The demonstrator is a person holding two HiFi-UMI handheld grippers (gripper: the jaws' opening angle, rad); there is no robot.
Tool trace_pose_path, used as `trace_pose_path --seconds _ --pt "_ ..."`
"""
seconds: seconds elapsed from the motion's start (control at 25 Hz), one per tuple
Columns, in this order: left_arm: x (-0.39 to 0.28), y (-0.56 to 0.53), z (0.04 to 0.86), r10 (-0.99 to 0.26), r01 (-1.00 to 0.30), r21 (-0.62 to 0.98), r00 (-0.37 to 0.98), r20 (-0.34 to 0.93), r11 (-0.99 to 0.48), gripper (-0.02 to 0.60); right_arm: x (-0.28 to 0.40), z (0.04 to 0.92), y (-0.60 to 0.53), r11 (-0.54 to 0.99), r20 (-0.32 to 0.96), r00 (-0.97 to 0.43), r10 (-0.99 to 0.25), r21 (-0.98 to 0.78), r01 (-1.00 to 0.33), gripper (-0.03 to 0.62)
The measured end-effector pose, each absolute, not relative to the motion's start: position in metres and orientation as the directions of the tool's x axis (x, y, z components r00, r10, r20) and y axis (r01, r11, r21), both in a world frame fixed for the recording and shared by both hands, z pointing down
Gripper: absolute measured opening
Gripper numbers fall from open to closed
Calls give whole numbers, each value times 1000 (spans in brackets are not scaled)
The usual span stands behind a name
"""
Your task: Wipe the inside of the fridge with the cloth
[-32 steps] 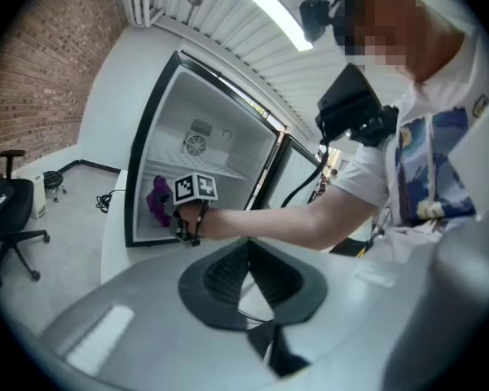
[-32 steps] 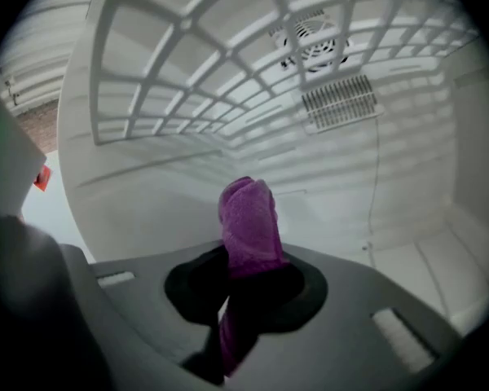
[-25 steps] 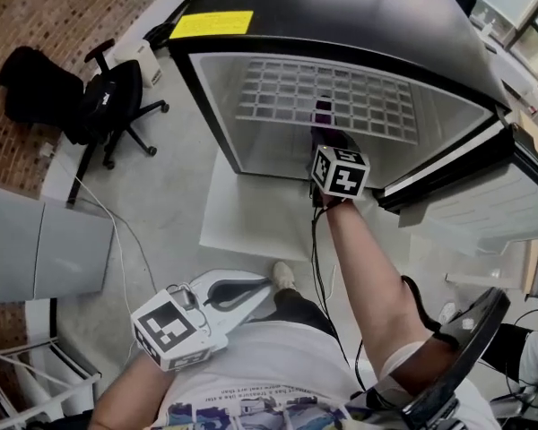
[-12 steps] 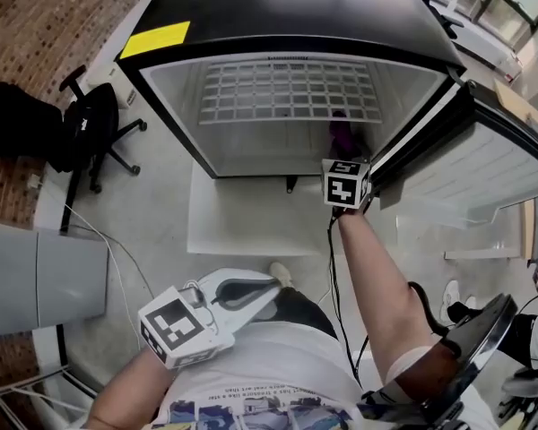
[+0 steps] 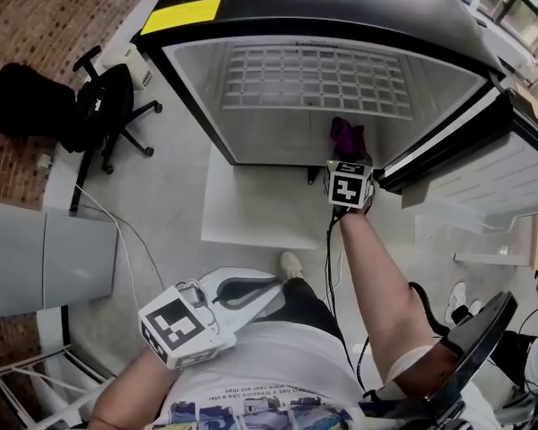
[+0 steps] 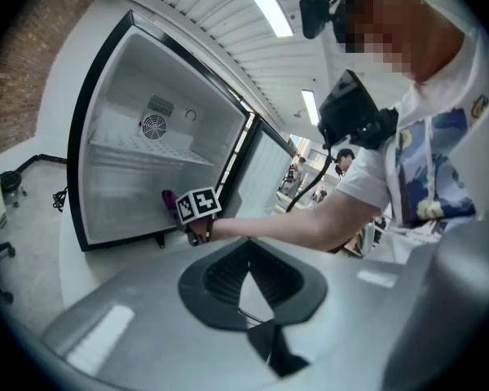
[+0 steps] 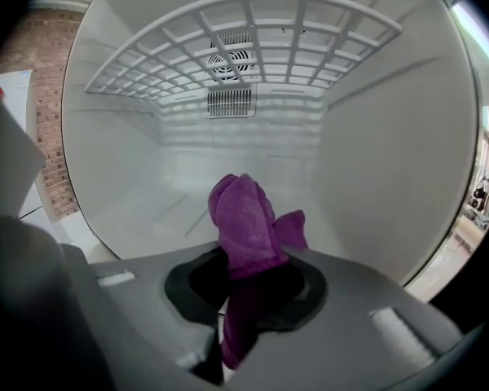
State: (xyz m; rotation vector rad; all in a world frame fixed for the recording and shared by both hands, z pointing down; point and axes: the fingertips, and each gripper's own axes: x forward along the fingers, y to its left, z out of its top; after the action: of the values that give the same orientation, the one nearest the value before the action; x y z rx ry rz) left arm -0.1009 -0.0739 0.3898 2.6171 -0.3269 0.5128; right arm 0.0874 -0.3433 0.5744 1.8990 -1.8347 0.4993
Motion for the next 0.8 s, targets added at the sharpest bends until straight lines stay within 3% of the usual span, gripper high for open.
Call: trace_pose_path --seconds 0.8 --pt "-137 -71 385 -249 -390 415 901 355 -822 6 -35 577 -362 167 563 -136 -815 3 -986 52"
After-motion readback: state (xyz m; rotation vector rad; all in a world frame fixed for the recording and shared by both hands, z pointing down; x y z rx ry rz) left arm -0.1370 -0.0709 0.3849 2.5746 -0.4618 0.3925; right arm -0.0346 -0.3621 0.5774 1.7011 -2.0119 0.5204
